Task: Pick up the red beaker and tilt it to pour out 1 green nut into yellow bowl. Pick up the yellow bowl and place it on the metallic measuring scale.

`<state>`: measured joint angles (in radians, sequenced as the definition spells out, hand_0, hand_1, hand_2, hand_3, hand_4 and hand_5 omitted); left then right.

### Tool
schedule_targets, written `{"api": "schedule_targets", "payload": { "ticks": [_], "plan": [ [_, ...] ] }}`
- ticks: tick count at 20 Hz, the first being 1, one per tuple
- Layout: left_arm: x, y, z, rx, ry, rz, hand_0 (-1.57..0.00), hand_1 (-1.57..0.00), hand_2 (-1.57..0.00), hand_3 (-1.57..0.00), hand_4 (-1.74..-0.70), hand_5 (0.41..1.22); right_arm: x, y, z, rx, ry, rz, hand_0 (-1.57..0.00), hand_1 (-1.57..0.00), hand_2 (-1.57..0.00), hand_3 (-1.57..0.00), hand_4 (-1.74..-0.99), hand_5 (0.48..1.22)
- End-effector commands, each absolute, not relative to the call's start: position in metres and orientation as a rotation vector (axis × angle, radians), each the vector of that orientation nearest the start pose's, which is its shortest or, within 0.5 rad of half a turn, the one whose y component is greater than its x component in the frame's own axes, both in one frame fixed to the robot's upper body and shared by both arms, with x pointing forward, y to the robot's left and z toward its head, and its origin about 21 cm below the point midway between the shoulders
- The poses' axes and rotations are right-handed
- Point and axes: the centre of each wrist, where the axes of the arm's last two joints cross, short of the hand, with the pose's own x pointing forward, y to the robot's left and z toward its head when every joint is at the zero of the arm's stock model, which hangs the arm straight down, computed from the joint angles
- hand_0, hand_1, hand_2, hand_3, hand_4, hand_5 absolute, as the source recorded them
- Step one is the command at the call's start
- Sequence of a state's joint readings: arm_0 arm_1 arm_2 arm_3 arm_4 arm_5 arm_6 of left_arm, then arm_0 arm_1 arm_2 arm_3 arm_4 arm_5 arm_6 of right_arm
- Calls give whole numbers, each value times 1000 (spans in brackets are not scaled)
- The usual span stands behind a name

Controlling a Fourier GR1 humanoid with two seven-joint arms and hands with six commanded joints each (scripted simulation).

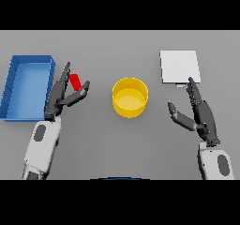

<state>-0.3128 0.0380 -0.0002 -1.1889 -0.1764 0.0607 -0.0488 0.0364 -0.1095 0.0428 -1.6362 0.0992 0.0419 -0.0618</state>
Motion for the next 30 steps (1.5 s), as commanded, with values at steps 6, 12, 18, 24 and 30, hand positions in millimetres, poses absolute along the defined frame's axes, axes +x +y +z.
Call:
{"api": "schedule_targets", "payload": {
  "ticks": [6,12,18,24,30],
  "plan": [
    [338,198,-26,118,-1551,-246,1,1,1,1,-1290,686,240,-245,11,-113,-1656,228,1,1,1,1,-1300,646],
    [347,188,-31,102,-1568,-153,-585,-556,-551,-416,-1416,786,243,-250,10,-111,-1634,219,1,1,1,1,-1292,645],
    [355,183,-29,105,-1610,-144,-1312,-1305,-1304,-1151,-1596,1107,241,-245,9,-117,-1636,220,1,1,1,1,-1290,651],
    [354,173,-22,106,-1627,-199,-1503,-1501,-1501,-1442,-1519,1191,241,-243,10,-112,-1653,222,1,1,1,1,-1289,650],
    [356,179,10,127,-1707,-223,-1553,-1553,-1553,-1537,-1499,1213,238,-243,7,-112,-1668,230,1,1,1,1,-1294,664]
  ]
}}
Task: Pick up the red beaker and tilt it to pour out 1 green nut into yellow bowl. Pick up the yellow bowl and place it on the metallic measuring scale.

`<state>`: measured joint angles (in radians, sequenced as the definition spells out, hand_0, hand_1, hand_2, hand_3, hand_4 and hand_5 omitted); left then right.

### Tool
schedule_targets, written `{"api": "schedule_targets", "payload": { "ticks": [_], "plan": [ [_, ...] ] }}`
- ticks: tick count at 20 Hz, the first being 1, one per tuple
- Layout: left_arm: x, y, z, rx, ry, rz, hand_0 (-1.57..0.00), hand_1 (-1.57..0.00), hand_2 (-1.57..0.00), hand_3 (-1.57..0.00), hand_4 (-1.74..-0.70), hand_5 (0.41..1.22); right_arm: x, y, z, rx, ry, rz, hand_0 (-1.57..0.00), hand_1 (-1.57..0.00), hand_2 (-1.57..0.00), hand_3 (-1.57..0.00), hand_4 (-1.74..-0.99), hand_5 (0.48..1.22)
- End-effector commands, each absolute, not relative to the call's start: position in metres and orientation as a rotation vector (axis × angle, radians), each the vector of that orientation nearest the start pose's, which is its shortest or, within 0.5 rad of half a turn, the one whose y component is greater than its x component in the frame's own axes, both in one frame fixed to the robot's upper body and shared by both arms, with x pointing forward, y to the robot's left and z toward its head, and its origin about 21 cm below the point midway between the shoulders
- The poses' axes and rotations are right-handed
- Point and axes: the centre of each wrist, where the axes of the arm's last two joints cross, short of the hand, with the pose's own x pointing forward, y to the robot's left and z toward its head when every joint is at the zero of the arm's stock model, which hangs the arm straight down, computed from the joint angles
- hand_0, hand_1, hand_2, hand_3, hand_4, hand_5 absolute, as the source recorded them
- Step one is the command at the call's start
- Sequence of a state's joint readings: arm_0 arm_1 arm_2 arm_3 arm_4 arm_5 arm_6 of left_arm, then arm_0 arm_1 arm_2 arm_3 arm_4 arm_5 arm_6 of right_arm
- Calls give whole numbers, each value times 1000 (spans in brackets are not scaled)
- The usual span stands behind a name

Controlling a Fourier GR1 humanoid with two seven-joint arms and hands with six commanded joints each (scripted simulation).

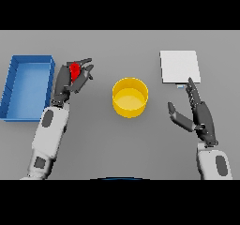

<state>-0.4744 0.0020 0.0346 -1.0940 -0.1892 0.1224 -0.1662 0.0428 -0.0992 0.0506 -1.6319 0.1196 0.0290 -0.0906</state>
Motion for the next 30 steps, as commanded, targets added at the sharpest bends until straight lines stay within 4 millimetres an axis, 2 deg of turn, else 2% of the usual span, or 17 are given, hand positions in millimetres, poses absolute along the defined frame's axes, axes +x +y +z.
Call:
{"api": "schedule_targets", "payload": {
  "ticks": [1,2,5,10,11,16,17,23,26,28,30],
  "plan": [
    [353,177,14,142,-1726,-255,-1557,-1556,-1556,-1544,-1497,1215,237,-245,8,-123,-1671,230,1,1,1,1,-1295,665],
    [355,179,22,165,-1718,-286,-1560,-1559,-1559,-1549,-1496,1216,236,-246,7,-126,-1660,235,1,1,1,1,-1289,664],
    [357,177,43,247,-1710,-424,-1565,-1565,-1565,-1560,-1616,1174,238,-244,7,-120,-1658,238,1,1,1,1,-1277,664],
    [369,162,56,301,-1671,-522,-1565,-1565,-1565,-1560,-1616,1140,241,-245,8,-124,-1656,244,1,1,1,1,-1277,679],
    [371,159,58,321,-1679,-567,-1566,-1566,-1566,-1562,-1641,1131,240,-241,7,-113,-1657,244,1,1,1,1,-1274,683],
    [380,144,82,514,-1657,-952,-1569,-1569,-1569,-1568,-1708,1133,237,-240,9,-106,-1654,226,1,1,1,1,-1276,689],
    [381,136,86,558,-1641,-1040,-1570,-1570,-1570,-1569,-1715,1136,236,-241,10,-107,-1662,236,1,1,1,1,-1280,690],
    [389,121,98,719,-1469,-1499,-1571,-1571,-1571,-1570,-1734,1196,233,-242,10,-127,-1649,245,1,1,1,1,-1290,694],
    [392,110,105,770,-1369,-1692,-1571,-1571,-1571,-1571,-1606,1208,232,-239,6,-103,-1633,208,1,1,1,1,-1284,678],
    [394,96,113,835,-1291,-1801,-1571,-1571,-1571,-1403,-1648,1213,236,-240,9,-89,-1614,185,1,1,1,1,-1279,661],
    [396,86,117,895,-1206,-1907,-1571,-1571,-1571,-1328,-1675,1216,234,-240,8,-70,-1622,174,1,1,1,1,-1283,644]
  ]
}}
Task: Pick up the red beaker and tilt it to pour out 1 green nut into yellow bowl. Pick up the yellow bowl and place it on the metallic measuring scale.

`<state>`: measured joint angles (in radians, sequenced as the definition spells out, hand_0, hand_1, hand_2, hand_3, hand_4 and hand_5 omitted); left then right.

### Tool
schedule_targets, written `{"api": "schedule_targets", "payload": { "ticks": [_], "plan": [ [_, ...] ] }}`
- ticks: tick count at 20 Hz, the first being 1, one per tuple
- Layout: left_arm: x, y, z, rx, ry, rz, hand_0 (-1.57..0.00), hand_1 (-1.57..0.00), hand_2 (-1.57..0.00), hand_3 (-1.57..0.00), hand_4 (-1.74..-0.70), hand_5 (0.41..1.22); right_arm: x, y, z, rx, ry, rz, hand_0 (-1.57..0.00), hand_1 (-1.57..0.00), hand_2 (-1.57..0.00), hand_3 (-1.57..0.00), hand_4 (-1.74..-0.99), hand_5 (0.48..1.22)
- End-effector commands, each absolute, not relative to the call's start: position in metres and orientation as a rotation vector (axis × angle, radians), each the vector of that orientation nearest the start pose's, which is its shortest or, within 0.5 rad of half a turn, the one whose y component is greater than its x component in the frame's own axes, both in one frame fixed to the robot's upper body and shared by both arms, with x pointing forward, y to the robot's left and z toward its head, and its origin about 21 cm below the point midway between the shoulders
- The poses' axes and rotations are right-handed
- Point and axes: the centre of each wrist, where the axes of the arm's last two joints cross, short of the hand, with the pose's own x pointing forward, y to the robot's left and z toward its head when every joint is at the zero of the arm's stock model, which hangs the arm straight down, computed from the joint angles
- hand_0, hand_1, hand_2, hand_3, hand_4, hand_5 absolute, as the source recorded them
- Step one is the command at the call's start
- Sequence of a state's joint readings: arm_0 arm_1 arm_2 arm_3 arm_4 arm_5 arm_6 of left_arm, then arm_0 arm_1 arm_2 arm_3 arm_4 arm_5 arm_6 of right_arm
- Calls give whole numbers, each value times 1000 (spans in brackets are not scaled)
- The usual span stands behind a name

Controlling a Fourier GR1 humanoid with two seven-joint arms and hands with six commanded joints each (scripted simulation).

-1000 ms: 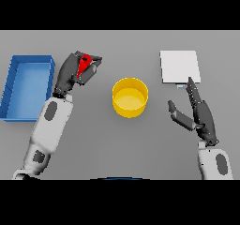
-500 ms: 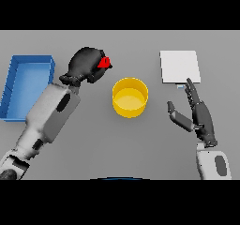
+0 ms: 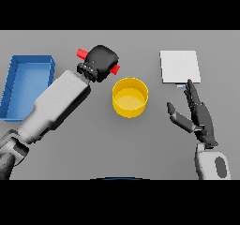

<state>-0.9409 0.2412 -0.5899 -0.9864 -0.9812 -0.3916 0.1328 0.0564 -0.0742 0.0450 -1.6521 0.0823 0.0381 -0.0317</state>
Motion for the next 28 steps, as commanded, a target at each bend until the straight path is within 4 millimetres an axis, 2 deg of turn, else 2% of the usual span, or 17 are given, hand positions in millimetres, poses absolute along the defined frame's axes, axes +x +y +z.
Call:
{"api": "schedule_targets", "payload": {
  "ticks": [1,3,5,8,12,16,19,28],
  "plan": [
    [400,82,119,937,-1159,-1958,-1571,-1571,-1571,-1315,-1685,1217,233,-241,8,-68,-1624,169,1,1,1,1,-1292,635],
    [400,70,123,975,-1114,-2042,-1571,-1571,-1571,-1267,-1699,1218,237,-241,7,-63,-1613,153,1,1,1,1,-1303,619],
    [402,66,125,997,-1070,-2120,-1571,-1571,-1571,-1203,-1709,1219,235,-241,5,-59,-1615,147,1,1,1,1,-1301,607],
    [399,46,131,1066,-1061,-2245,-1571,-1571,-1571,-1383,-1723,1220,237,-240,6,-52,-1627,167,1,1,1,1,-1299,605],
    [398,39,127,1166,-993,-2367,-1571,-1571,-1571,-1494,-1733,1221,236,-240,4,-81,-1613,167,1,1,1,1,-1299,601],
    [393,28,122,1268,-926,-2477,-1571,-1571,-1571,-1539,-1737,1221,237,-242,6,-78,-1615,159,1,1,1,1,-1287,604],
    [386,11,118,1327,-845,-2593,-1571,-1571,-1571,-1555,-1739,1221,236,-243,7,-86,-1624,169,1,1,1,1,-1290,607],
    [390,-5,120,1447,-690,-2720,-1571,-1571,-1571,-1569,-1741,1221,234,-241,3,-115,-1631,177,1,1,1,1,-1264,588]
  ]
}}
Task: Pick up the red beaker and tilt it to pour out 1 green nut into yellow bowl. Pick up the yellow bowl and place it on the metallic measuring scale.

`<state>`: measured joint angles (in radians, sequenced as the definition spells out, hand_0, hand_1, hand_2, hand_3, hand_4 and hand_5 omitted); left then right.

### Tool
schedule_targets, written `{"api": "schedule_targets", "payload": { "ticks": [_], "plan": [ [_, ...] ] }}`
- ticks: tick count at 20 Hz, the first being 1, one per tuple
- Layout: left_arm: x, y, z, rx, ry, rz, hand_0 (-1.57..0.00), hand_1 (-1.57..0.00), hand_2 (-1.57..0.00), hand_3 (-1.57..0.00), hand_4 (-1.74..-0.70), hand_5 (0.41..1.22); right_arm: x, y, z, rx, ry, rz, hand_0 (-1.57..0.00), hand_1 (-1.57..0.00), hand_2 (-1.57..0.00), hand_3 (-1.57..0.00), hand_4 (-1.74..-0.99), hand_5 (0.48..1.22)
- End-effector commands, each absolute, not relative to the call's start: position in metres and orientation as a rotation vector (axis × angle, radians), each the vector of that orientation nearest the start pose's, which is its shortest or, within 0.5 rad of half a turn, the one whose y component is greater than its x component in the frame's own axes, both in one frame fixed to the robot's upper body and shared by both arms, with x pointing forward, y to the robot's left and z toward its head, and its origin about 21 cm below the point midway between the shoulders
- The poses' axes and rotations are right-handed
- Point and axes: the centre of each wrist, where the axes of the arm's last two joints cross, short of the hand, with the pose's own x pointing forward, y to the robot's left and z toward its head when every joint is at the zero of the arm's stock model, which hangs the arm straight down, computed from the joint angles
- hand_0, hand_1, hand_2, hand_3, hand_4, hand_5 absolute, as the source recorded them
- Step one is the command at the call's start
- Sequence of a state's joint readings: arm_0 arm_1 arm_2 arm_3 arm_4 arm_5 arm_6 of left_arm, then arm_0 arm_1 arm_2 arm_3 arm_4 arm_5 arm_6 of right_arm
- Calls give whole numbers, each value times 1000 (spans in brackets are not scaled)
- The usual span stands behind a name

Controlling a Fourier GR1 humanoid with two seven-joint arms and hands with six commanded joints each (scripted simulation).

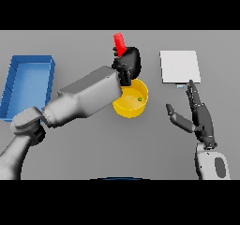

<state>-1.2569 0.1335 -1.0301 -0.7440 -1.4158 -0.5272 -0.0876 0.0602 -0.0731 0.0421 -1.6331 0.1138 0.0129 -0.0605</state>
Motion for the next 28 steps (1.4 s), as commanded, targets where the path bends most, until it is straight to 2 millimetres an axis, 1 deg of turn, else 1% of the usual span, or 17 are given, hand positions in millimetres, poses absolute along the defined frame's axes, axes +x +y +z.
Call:
{"api": "schedule_targets", "payload": {
  "ticks": [1,5,7,8,10,12,13,15,16,17,18,20,21,22,25,27,28],
  "plan": [
    [392,0,123,-1450,666,2681,-1571,-1571,-1571,-1569,-1741,1221,235,-242,2,-131,-1615,181,1,1,1,1,-1258,587],
    [396,-2,141,-1503,678,2625,-1571,-1571,-1571,-1570,-1740,1221,235,-243,5,-122,-1621,187,1,1,1,1,-1233,585],
    [403,0,162,-1550,728,2598,-1571,-1571,-1571,-1571,-1738,1159,236,-244,7,-129,-1642,184,1,1,1,1,-1222,590],
    [405,-2,173,-1588,751,2562,-1571,-1571,-1571,-1571,-1738,1171,236,-241,9,-114,-1656,189,1,1,1,1,-1219,595],
    [413,3,196,-1654,837,2507,-1571,-1269,-1251,-1571,-1644,1189,235,-241,7,-111,-1648,195,1,1,1,1,-1222,609],
    [423,10,236,-1773,903,2429,-1571,-1378,-1366,-1212,-1679,1201,236,-243,5,-88,-1648,184,1,1,1,1,-1231,620],
    [428,16,258,-1796,940,2406,-1571,-1416,-1407,-1284,-1631,1205,239,-242,8,-89,-1649,190,1,1,1,1,-1241,626],
    [438,31,304,-1977,1013,2377,-1571,-1472,-1466,-1387,-1572,1211,238,-243,9,-75,-1654,196,1,1,1,1,-1256,635],
    [443,41,320,-2060,1076,2379,-1571,-1492,-1487,-1424,-1553,1213,237,-242,8,-73,-1652,206,1,1,1,1,-1266,639],
    [447,47,324,-2087,1123,2386,-1571,-1508,-1504,-1453,-1537,1214,240,-239,7,-68,-1645,211,1,1,1,1,-1274,642],
    [453,64,343,-2161,1253,2425,-1571,-1520,-1517,-1477,-1578,1216,239,-242,8,-72,-1653,214,1,1,1,1,-1281,644],
    [468,121,359,-2357,1607,2479,-1571,-1539,-1537,-1435,-1637,1218,238,-242,8,-79,-1660,223,1,1,1,1,-1299,649],
    [474,150,357,-2403,1796,2493,-1571,-1545,-1544,-1453,-1658,1218,239,-240,10,-70,-1670,226,1,1,1,1,-1306,651],
    [477,170,358,-2464,1948,2473,-1571,-1550,-1549,-1440,-1674,1219,239,-240,8,-68,-1675,235,1,1,1,1,-1313,652],
    [481,211,346,-2575,2304,2316,-1571,-1560,-1560,-1400,-1707,1220,248,-243,13,-96,-1696,261,1,1,1,1,-1304,653],
    [481,241,336,-2686,2546,2173,-1571,-1564,-1564,-1437,-1719,1220,243,-244,10,-91,-1693,264,1,1,1,1,-1298,651],
    [481,254,325,-2761,2604,2108,-1571,-1566,-1565,-1398,-1724,1220,246,-241,10,-82,-1680,261,1,1,1,1,-1294,649]
  ]
}}
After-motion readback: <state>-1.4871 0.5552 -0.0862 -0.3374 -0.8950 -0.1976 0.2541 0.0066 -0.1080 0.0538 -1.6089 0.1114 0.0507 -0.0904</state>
